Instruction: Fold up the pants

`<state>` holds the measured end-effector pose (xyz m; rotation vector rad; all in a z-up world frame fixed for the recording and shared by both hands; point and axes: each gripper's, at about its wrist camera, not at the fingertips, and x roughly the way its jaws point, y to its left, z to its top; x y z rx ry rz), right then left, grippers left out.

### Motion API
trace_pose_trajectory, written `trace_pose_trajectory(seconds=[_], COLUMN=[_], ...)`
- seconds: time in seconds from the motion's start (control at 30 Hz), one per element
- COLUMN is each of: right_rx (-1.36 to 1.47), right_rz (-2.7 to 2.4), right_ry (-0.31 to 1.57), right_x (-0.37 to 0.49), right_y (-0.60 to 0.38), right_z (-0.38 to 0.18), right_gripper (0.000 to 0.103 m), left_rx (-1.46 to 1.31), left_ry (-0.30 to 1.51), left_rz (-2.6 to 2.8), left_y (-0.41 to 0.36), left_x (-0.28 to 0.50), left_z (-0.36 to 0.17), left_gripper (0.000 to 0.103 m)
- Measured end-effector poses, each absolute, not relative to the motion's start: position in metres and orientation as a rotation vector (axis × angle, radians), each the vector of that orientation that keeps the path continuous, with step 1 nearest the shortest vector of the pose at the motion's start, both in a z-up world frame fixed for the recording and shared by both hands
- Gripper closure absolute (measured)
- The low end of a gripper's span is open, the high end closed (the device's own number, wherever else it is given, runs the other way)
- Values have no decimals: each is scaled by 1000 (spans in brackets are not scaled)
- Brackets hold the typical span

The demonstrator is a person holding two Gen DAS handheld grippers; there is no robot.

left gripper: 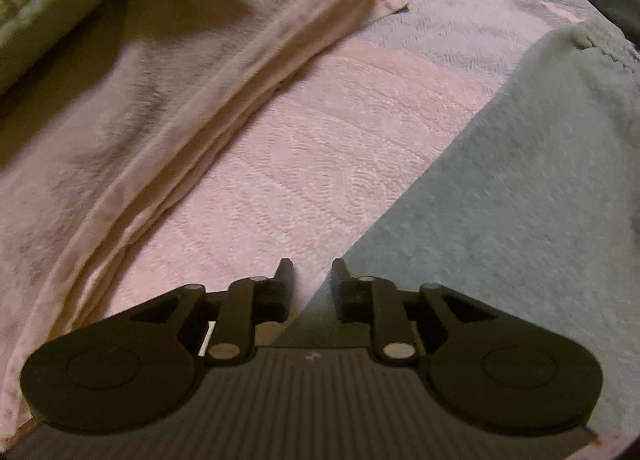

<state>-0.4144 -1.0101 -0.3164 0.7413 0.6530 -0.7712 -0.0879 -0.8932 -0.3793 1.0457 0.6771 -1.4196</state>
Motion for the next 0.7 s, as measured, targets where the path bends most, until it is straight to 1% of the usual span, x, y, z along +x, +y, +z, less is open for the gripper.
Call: trace_pose_trajectory(seconds=[0.07, 0.17, 0.23, 0.33, 0.43, 0.47, 0.57, 0.7], right_rx=[812, 933, 996, 980, 945, 942, 926, 852], right_rz=[-791, -810, -817, -844, -861, -854, -850, -824], right_ry=[620, 537, 475, 510, 572, 572, 576, 574], right_x=[-429, -440, -437, -424, -417, -419, -424, -418], right_y=[-988, -967, -962, -967, -976, -976, -966, -934], right_z=[-319, -327, -336, -353, -367, -368, -355, -328], right_gripper=[44, 44, 44, 44, 38, 38, 38, 38], left_rx=[1054, 1035, 1011, 1005, 1039, 1062, 1081, 1032], left_ry=[648, 634, 654, 675, 694, 697, 696, 711], left_rz=[-1406, -1417, -1447, -1494, -1529, -1536, -1527, -1497], left_y=[-886, -873, -868, -867, -870, -871, -862, -836], left_x=[-89, -99, -113, -144, -173, -181, -187, -177], left_z=[-369, -349, -340, -341, -359, -368, -380, -367], left_gripper=[85, 86, 86, 86, 85, 85, 85, 85])
